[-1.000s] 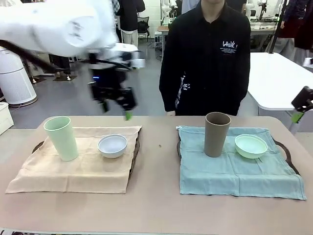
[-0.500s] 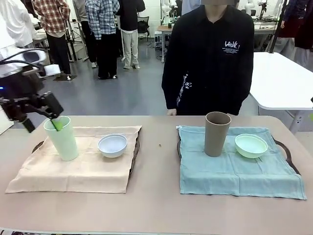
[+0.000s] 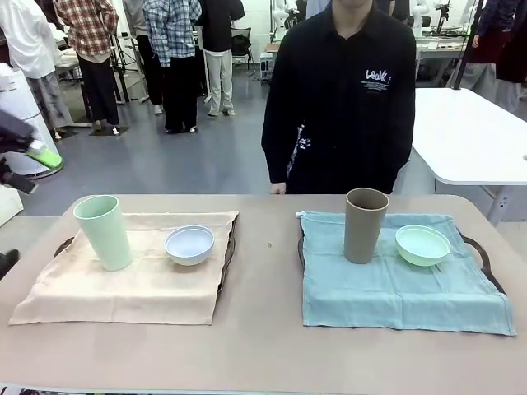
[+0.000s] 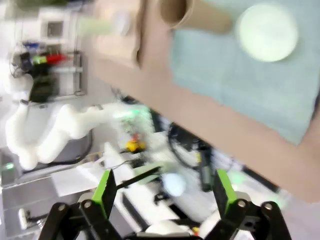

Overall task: Set up a tray with a mat and arrange the tableware.
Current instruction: Place the Picnic Bowl and Reusable plastic cup back onto the Handle tray in front of the human's position.

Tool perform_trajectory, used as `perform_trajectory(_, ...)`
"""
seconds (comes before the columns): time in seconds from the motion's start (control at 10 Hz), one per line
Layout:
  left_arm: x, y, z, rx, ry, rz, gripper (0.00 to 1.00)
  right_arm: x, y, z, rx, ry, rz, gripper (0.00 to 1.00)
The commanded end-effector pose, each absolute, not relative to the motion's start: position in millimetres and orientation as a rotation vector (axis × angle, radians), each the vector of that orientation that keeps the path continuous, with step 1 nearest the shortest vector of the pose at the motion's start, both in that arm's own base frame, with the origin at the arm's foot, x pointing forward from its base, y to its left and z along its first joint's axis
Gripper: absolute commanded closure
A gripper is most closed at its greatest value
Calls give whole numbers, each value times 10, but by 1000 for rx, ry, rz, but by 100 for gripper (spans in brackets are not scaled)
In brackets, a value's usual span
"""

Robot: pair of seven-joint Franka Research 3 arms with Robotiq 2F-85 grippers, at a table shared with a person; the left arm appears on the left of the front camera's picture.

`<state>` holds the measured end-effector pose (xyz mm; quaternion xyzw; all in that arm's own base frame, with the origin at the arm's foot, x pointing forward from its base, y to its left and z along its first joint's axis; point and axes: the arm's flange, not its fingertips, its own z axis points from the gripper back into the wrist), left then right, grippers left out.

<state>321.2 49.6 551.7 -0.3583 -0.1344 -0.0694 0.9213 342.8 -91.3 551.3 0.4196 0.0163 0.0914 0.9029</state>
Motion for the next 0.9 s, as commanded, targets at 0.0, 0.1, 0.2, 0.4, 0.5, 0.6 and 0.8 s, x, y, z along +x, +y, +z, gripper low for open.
perform_trajectory(0.0,3380,474,5078,-1055,-186,-327,0,3530,-1166,5287,1235,286,7,0)
perform_trajectory(0.1,3212,496,5517,-736,-276,-143,0,3428,-913,5513,867,34,189,0)
perform_trajectory(0.2,3187,680,5326,-895,-302,-199,0,3395,-1067,5390,1018,108,166,0)
perform_trajectory(0.4,3206,409,5498,-1293,-386,-356,0,3445,-1079,5271,1515,231,241,0)
perform_trajectory(0.5,3212,471,5486,-1467,-441,-319,0,3482,-1184,5112,1677,190,128,0)
perform_trajectory(0.6,3207,519,5392,-1572,-487,-234,0,3502,-1289,4951,1712,68,-50,0)
perform_trajectory(0.8,3367,432,5206,-1617,-400,-128,0,3528,-1289,4773,1623,13,-141,0)
